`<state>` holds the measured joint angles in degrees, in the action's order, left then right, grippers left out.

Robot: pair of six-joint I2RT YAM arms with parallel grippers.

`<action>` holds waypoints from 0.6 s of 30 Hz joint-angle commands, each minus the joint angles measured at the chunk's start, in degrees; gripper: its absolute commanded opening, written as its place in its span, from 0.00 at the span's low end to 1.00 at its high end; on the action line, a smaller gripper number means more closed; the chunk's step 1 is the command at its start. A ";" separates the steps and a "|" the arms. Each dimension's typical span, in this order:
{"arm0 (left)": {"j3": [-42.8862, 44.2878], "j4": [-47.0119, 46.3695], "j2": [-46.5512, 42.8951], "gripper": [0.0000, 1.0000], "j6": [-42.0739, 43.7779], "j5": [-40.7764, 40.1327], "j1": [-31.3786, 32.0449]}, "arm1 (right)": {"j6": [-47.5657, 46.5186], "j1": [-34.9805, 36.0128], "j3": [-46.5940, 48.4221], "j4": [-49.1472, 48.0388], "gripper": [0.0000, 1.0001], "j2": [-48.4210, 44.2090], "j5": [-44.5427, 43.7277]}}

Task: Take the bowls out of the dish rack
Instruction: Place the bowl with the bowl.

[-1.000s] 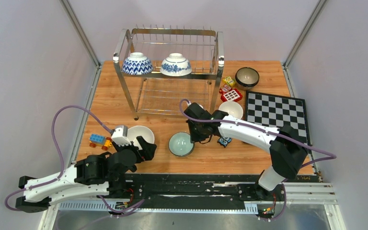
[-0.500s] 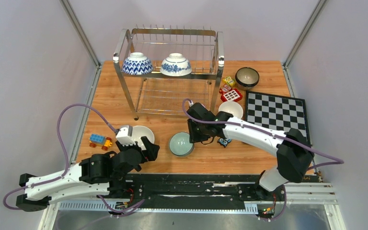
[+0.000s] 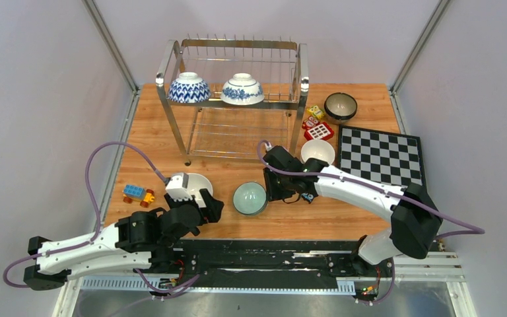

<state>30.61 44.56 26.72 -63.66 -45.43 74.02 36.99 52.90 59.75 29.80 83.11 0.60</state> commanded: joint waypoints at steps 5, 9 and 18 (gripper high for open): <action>-0.21 -0.27 -0.38 1.00 -0.24 -0.69 0.25 | 0.66 0.79 0.01 -1.02 0.37 -3.95 -5.02; -0.82 -1.26 -0.63 1.00 -0.32 -0.59 0.25 | -0.56 0.80 1.56 -1.07 0.37 -2.16 -3.98; -0.97 -1.33 0.09 1.00 -0.45 0.24 0.25 | -1.39 0.79 2.84 -0.95 0.27 3.12 -1.95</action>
<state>30.39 43.88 26.59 -63.64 -45.01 74.02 36.32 52.90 61.43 28.21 84.75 -1.54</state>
